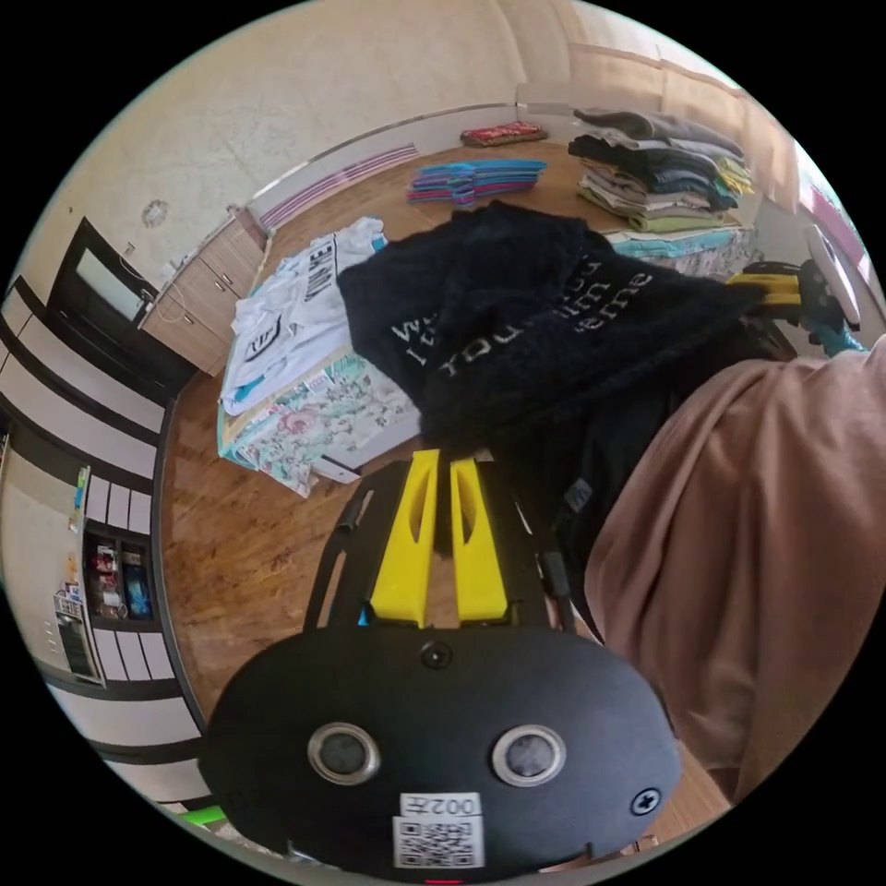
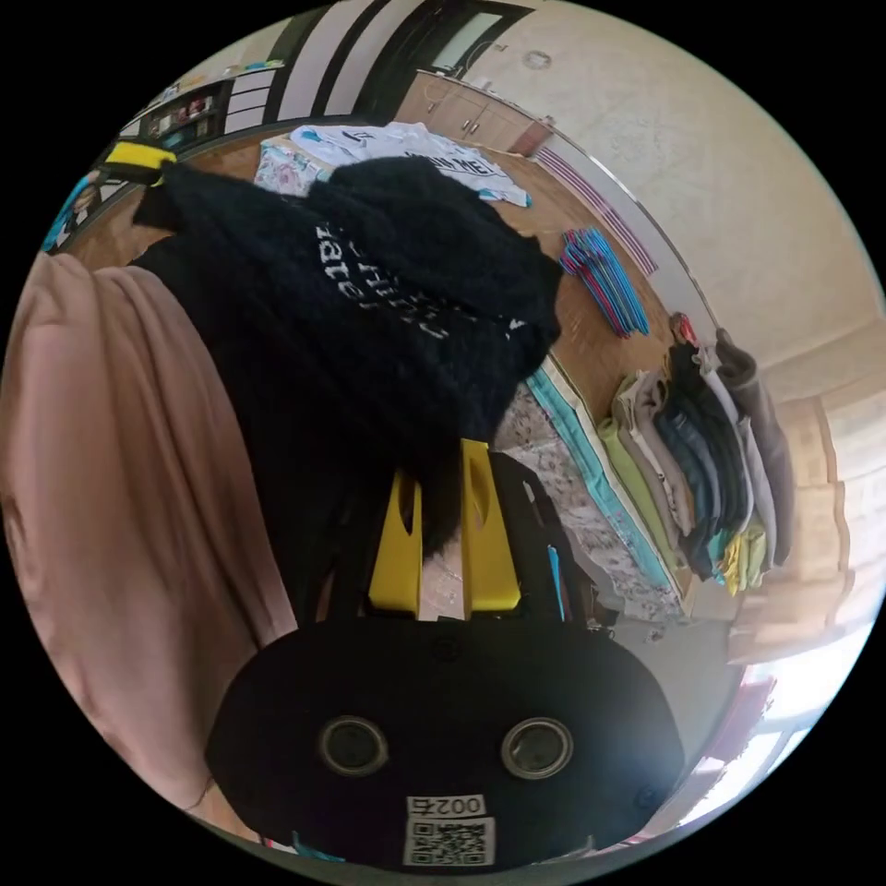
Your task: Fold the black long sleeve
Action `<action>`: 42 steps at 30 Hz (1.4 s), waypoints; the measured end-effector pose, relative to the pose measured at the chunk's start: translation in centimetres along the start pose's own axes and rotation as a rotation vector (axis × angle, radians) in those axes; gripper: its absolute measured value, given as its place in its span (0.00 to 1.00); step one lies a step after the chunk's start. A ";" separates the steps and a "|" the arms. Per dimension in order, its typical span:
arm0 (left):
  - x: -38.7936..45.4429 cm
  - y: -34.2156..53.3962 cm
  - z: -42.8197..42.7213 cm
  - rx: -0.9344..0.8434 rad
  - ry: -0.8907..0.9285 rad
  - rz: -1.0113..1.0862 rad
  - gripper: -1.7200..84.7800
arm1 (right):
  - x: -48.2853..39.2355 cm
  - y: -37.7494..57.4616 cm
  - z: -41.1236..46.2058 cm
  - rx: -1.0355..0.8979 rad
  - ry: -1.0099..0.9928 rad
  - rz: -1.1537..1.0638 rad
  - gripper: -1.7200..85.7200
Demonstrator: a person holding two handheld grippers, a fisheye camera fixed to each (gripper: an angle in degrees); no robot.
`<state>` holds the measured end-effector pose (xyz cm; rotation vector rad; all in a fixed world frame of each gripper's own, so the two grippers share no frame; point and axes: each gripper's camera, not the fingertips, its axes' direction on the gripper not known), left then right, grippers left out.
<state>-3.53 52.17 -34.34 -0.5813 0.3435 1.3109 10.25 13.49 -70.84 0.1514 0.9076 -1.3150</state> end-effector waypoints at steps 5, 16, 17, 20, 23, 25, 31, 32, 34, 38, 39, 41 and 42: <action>0.0 2.0 3.4 -0.024 0.046 -0.093 0.07 | 0.8 2.0 0.8 0.012 -0.013 0.062 0.09; -0.1 3.6 7.0 -0.021 0.009 -0.148 0.09 | 5.4 5.1 0.4 0.015 0.002 0.202 0.08; -0.5 3.7 7.2 -0.023 0.015 -0.155 0.08 | 5.8 5.3 0.3 0.024 -0.014 0.216 0.08; -1.4 3.5 7.2 -0.023 0.032 -0.142 0.03 | 7.7 6.0 -0.2 0.062 -0.078 0.257 0.07; -2.8 2.9 6.1 -0.003 0.020 -0.122 0.01 | 10.0 6.8 -1.4 0.140 -0.087 0.311 0.05; -3.8 2.3 4.7 0.021 -0.005 -0.102 0.01 | 12.1 7.1 -2.9 0.204 -0.075 0.360 0.03; -6.3 -0.6 -1.7 0.171 -0.032 -0.007 0.01 | 17.4 7.1 -6.7 0.359 -0.018 0.436 0.02; -6.5 -1.1 -3.0 0.201 -0.032 0.028 0.01 | 18.0 7.1 -7.1 0.369 -0.010 0.442 0.02; -6.7 -1.8 -4.7 0.239 -0.024 0.081 0.01 | 20.2 7.4 -8.3 0.416 0.017 0.464 0.02; -6.8 -3.4 -7.0 0.276 0.009 0.184 0.01 | 22.9 8.0 -9.6 0.450 0.048 0.484 0.01; -6.7 -3.6 -7.2 0.277 0.013 0.195 0.01 | 23.5 8.2 -9.9 0.455 0.061 0.490 0.01; -6.6 -4.4 -7.8 0.277 0.034 0.230 0.01 | 24.3 8.4 -10.2 0.459 0.081 0.503 0.01; -6.5 -4.6 -7.9 0.276 0.037 0.239 0.01 | 24.9 8.6 -10.3 0.463 0.089 0.513 0.01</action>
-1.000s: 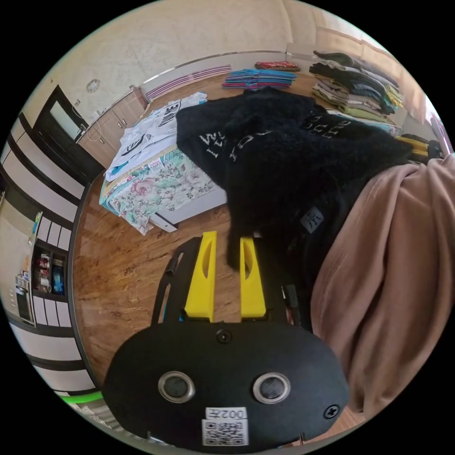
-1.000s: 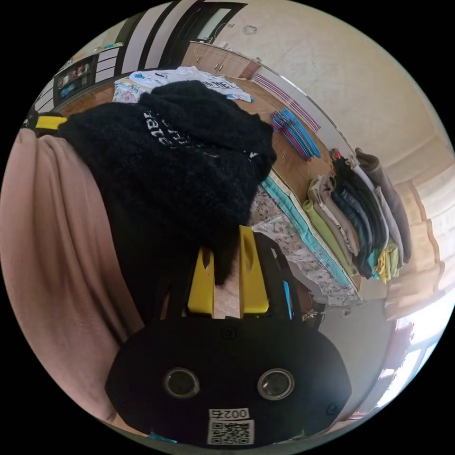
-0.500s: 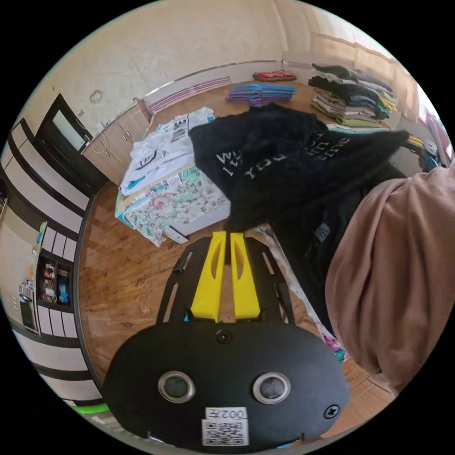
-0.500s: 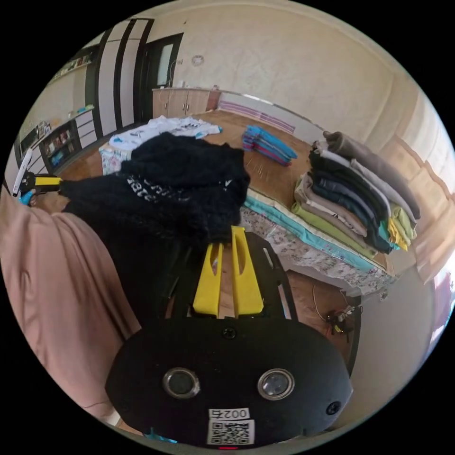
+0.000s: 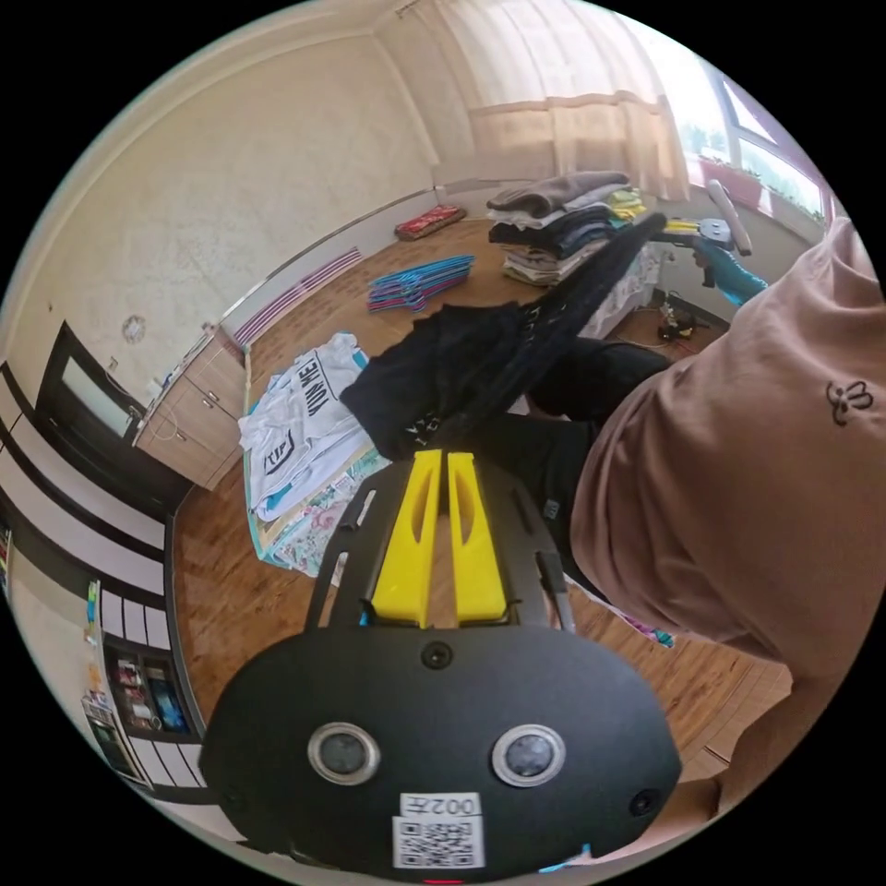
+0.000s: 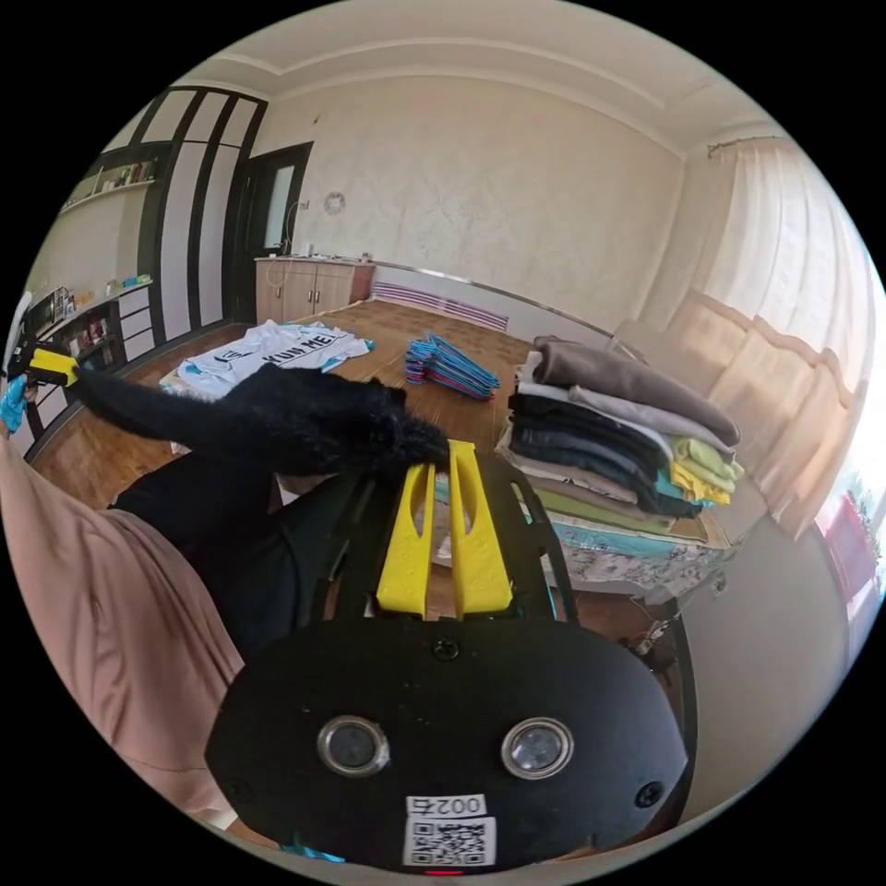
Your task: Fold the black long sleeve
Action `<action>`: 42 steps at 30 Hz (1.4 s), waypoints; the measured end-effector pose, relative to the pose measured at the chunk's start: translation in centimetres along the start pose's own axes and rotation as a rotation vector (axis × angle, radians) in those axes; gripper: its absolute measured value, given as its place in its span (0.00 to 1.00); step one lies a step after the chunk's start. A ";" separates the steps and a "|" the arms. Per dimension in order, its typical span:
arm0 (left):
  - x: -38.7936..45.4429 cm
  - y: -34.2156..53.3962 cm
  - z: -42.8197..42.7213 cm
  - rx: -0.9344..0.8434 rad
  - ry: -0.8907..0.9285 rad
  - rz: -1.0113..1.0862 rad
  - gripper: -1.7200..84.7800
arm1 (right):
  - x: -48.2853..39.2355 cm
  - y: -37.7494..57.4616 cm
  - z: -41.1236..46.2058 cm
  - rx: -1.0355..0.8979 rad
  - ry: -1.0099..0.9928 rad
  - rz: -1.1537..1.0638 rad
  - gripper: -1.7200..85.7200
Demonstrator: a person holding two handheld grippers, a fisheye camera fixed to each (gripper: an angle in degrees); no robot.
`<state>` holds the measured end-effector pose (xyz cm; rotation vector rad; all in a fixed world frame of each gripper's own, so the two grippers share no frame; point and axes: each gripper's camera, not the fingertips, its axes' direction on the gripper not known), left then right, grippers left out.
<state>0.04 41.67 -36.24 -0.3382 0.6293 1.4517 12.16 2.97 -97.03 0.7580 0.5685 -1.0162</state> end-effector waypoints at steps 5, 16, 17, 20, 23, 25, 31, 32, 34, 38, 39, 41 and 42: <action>-0.6 -2.4 0.0 0.009 -0.006 0.043 0.01 | 2.4 -1.0 0.4 0.025 -0.005 0.044 0.01; -10.2 -13.7 7.2 0.010 -0.204 -0.066 0.01 | 5.8 -12.0 12.7 0.125 -0.011 0.070 0.02; -11.6 -15.2 8.8 -0.002 -0.225 -0.094 0.01 | 5.9 -12.8 13.8 0.124 -0.008 0.072 0.02; -14.9 -18.9 13.6 -0.054 -0.265 -0.151 0.01 | 6.3 -16.7 19.9 0.094 0.007 0.068 0.02; -17.8 -22.1 18.8 -0.101 -0.264 -0.210 0.01 | 6.3 -20.0 26.6 0.036 0.037 0.037 0.02; -19.2 -23.6 22.0 -0.136 -0.264 -0.234 0.01 | 6.4 -21.9 32.1 -0.029 0.050 0.027 0.02; -22.9 -27.1 32.2 -0.270 -0.317 -0.263 0.01 | 6.8 -25.6 44.5 -0.169 0.009 0.034 0.02; -23.7 -27.5 34.1 -0.291 -0.317 -0.275 0.01 | 6.8 -25.9 45.7 -0.183 0.008 0.030 0.02; -25.0 -27.8 36.8 -0.314 -0.300 -0.306 0.01 | 6.6 -26.9 50.3 -0.245 -0.007 0.021 0.02; -27.5 -28.2 43.0 -0.375 -0.253 -0.357 0.01 | 6.5 -27.9 57.0 -0.353 -0.054 0.015 0.03; -27.8 -28.2 43.8 -0.387 -0.244 -0.365 0.01 | 6.5 -28.1 59.0 -0.387 -0.071 0.013 0.03; -29.2 -28.1 46.7 -0.408 -0.203 -0.411 0.01 | 6.6 -28.4 61.7 -0.425 -0.099 0.018 0.03; -29.5 -28.0 47.4 -0.414 -0.193 -0.421 0.01 | 6.6 -28.5 63.3 -0.451 -0.121 0.018 0.04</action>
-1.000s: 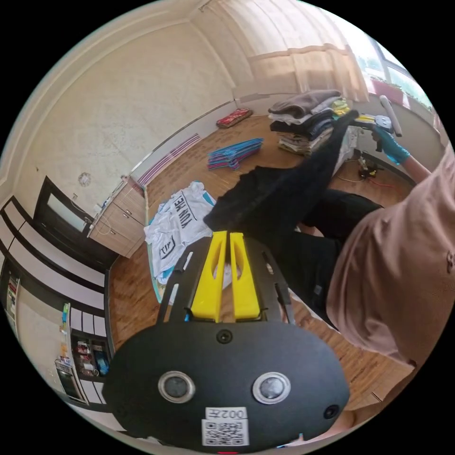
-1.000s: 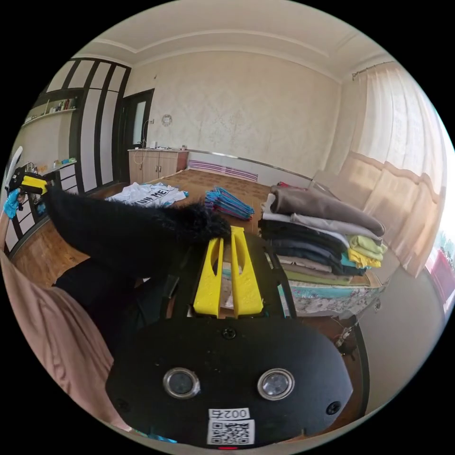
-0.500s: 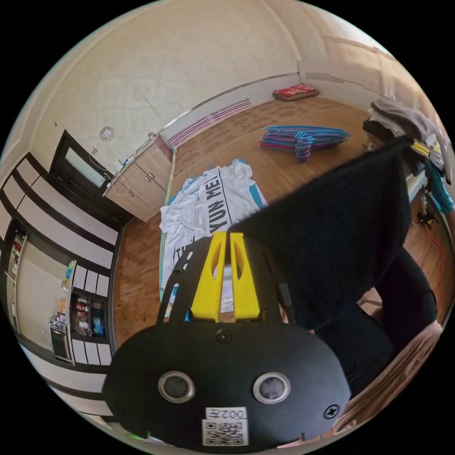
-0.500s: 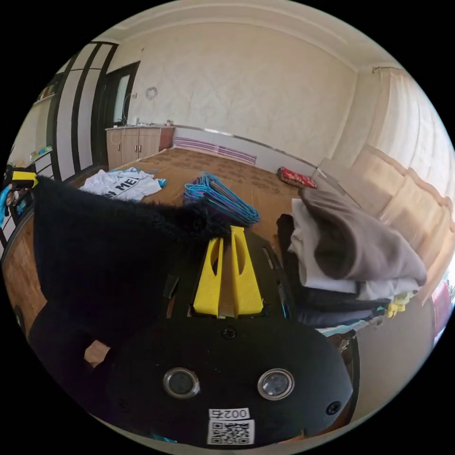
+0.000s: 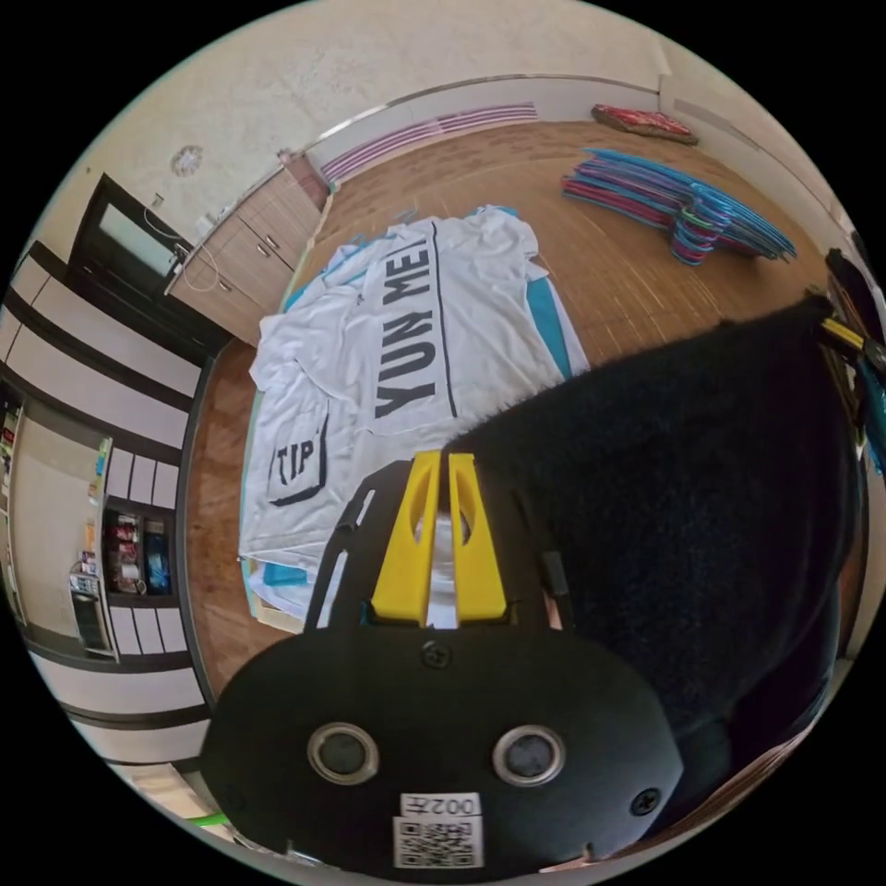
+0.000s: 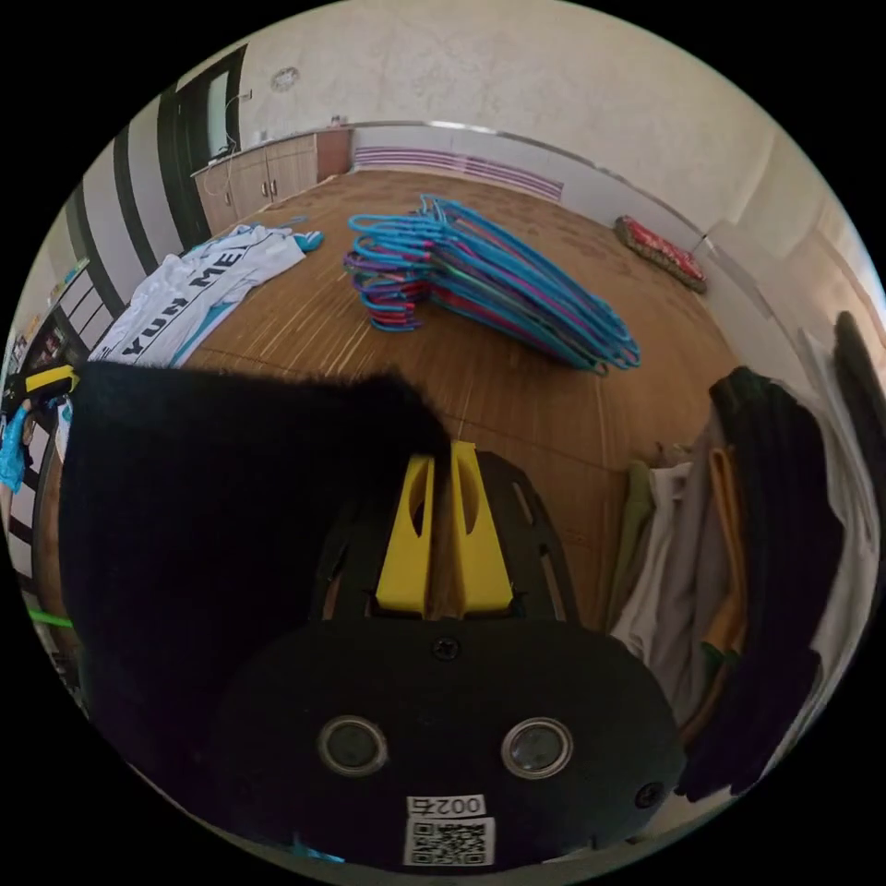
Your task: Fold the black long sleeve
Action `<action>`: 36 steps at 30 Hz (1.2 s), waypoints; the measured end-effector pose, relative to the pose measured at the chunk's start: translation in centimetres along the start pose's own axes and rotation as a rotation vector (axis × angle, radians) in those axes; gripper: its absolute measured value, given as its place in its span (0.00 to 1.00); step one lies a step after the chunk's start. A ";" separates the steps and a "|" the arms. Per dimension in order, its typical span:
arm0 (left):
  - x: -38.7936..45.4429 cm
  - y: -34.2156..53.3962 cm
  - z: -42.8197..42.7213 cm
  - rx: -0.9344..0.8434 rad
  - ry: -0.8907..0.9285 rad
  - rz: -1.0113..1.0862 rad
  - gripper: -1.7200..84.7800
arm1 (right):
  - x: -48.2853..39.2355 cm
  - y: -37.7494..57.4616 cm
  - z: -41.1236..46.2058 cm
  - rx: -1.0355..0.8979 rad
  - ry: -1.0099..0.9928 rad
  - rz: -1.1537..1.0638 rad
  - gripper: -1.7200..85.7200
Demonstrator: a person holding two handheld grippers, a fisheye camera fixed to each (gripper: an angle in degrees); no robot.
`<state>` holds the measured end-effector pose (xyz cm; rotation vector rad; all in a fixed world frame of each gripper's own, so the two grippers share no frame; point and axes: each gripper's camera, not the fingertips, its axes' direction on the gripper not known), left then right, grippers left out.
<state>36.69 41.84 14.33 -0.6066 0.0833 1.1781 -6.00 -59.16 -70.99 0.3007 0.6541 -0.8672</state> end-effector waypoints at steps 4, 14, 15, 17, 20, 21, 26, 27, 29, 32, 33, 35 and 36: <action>-1.0 -1.8 3.5 -0.053 0.060 -0.043 0.02 | 1.1 -2.3 3.9 -0.091 -0.073 -0.004 0.06; -4.2 -2.5 4.4 -0.056 0.038 -0.101 0.02 | 4.1 -3.4 4.7 -0.083 -0.132 0.017 0.08; -4.4 -2.3 4.2 -0.049 0.057 -0.105 0.02 | 4.3 -3.0 4.1 -0.064 -0.115 0.003 0.08; -4.5 -1.0 3.5 -0.011 0.158 -0.086 0.03 | 4.6 -2.3 3.0 -0.034 -0.123 -0.017 0.09; -3.9 1.1 2.8 0.025 0.241 -0.057 0.07 | 4.9 -0.3 0.9 0.020 -0.216 -0.051 0.10; -3.7 1.5 2.8 0.030 0.253 -0.053 0.08 | 5.0 0.8 0.2 0.044 -0.261 -0.062 0.11; -2.5 4.3 4.3 0.065 0.325 -0.132 0.13 | 5.3 4.9 -0.6 0.066 -0.362 -0.008 0.17; -2.4 4.4 4.7 0.063 0.337 -0.148 0.13 | 5.4 5.7 -0.2 0.056 -0.362 0.016 0.17; -1.7 4.9 6.2 0.044 0.382 -0.210 0.10 | 5.4 6.5 0.6 0.030 -0.370 0.073 0.16; -0.7 5.4 6.7 0.082 0.421 -0.256 0.04 | 5.0 7.4 1.8 0.016 -0.433 0.152 0.09; -0.4 5.4 6.6 0.087 0.415 -0.257 0.03 | 4.5 7.6 1.9 0.025 -0.452 0.146 0.06; 0.8 5.3 5.4 0.100 0.308 -0.202 0.01 | 3.6 7.6 1.8 0.024 -0.424 0.116 0.04; 1.0 5.4 4.9 0.112 0.260 -0.192 0.01 | 3.0 7.7 1.2 0.042 -0.370 0.074 0.04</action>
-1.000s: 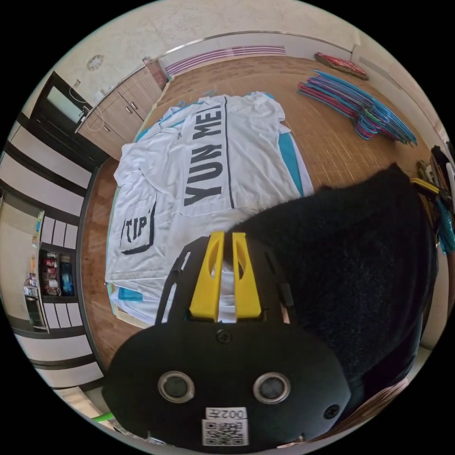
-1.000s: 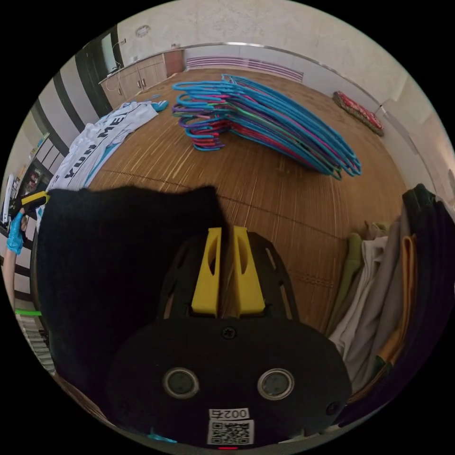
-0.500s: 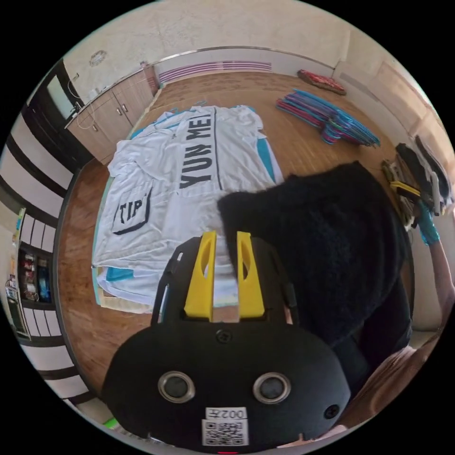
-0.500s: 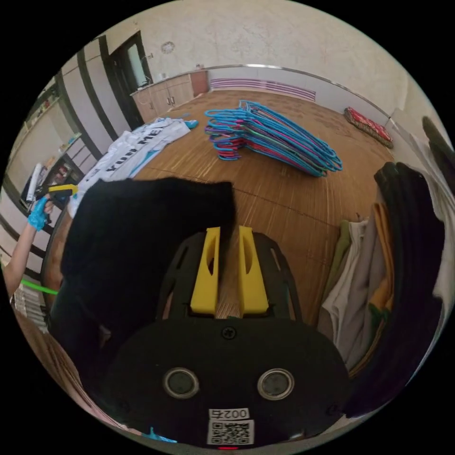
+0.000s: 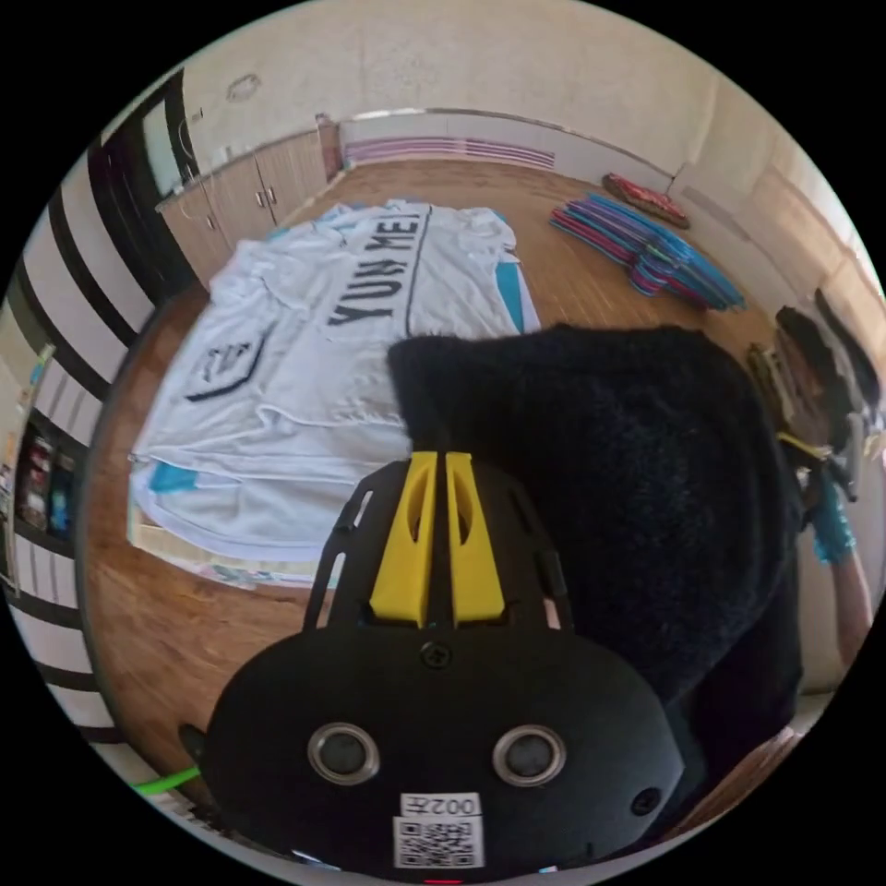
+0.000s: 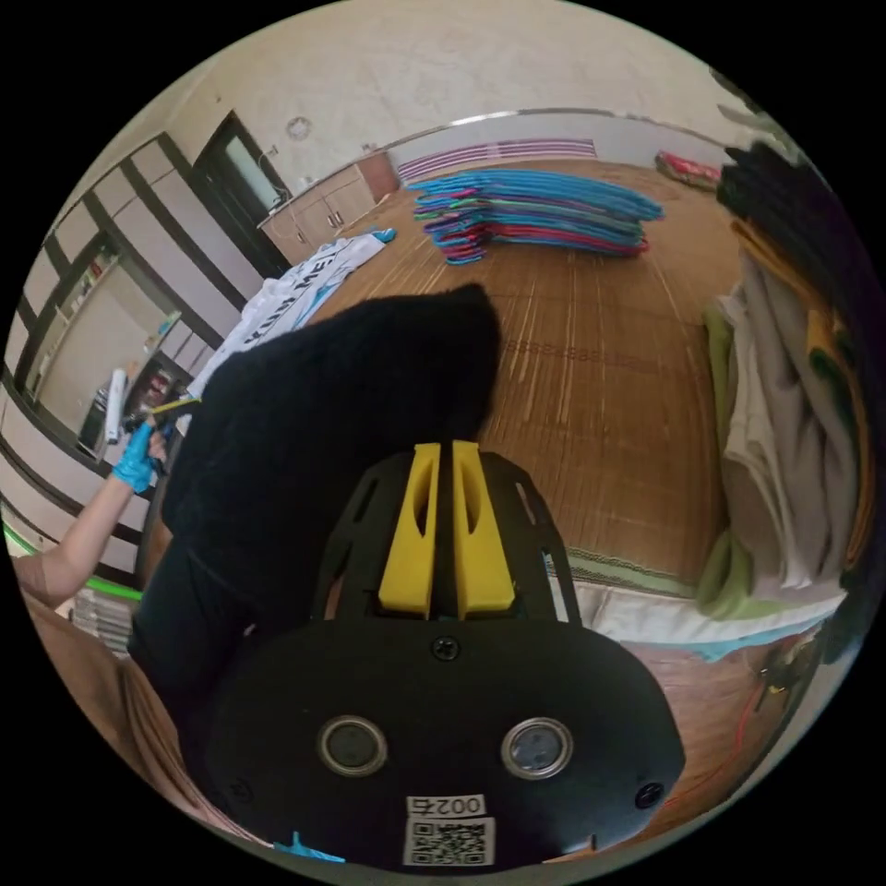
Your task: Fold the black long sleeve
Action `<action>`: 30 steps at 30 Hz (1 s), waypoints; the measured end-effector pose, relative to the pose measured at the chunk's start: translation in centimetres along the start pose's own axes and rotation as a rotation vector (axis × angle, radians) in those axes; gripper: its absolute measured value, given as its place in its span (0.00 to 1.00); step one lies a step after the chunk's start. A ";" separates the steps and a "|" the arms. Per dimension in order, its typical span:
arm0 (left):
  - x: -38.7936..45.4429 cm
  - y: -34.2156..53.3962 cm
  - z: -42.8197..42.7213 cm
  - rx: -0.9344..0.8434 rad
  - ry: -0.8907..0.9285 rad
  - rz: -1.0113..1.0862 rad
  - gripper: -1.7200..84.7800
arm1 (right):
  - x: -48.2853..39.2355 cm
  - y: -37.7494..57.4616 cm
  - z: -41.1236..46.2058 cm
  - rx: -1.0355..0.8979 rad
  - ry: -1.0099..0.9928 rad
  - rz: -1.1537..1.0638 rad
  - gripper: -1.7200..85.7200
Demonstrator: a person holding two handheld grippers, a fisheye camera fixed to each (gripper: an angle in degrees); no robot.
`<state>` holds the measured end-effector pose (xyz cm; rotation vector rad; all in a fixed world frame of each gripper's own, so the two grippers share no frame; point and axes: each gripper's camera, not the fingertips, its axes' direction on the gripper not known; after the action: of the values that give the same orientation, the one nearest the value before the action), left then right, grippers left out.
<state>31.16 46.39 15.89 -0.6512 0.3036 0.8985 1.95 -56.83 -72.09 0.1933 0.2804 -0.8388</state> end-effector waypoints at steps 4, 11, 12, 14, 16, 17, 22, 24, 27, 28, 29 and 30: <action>0.7 0.6 -1.8 0.035 -0.183 0.005 0.01 | -1.1 1.1 -1.5 0.097 0.175 -0.040 0.03; 1.4 1.5 -1.8 -0.054 -0.046 -0.055 0.02 | -2.1 2.1 -0.8 0.021 0.111 -0.004 0.06; 1.5 1.6 -2.3 -0.049 -0.041 -0.062 0.02 | -2.5 2.4 -1.5 0.043 0.125 -0.005 0.06; 2.3 2.3 -4.6 -0.008 -0.051 -0.061 0.02 | -3.3 2.8 -2.6 0.064 0.172 -0.008 0.05; 3.4 3.1 -6.4 0.034 -0.063 -0.044 0.02 | -4.4 3.5 -4.0 0.064 0.220 0.008 0.03; 4.3 3.6 -7.6 0.060 -0.066 -0.045 0.02 | -4.7 3.6 -4.3 0.061 0.229 0.018 0.03; 9.2 5.8 -10.9 0.097 -0.083 -0.127 0.01 | -9.6 5.2 -6.7 0.104 0.264 0.068 0.01; 11.6 6.5 -11.5 0.090 -0.108 -0.190 0.01 | -11.7 5.7 -7.5 0.131 0.250 0.096 0.01; 16.4 7.6 -12.6 0.065 -0.196 -0.253 0.01 | -15.8 6.5 -8.6 0.165 0.212 0.097 0.01; 18.5 8.0 -13.0 0.046 -0.213 -0.243 0.01 | -17.5 6.9 -9.1 0.182 0.192 0.094 0.01; 20.7 8.4 -13.4 0.038 -0.201 -0.208 0.01 | -18.3 7.0 -9.3 0.191 0.181 0.088 0.01; 21.7 8.7 -13.7 0.039 -0.187 -0.195 0.01 | -20.0 7.4 -9.9 0.210 0.155 0.074 0.01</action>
<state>37.47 55.08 -8.98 -0.5463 0.0876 0.7579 -6.81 -35.19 -74.64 0.4631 0.3280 -0.7802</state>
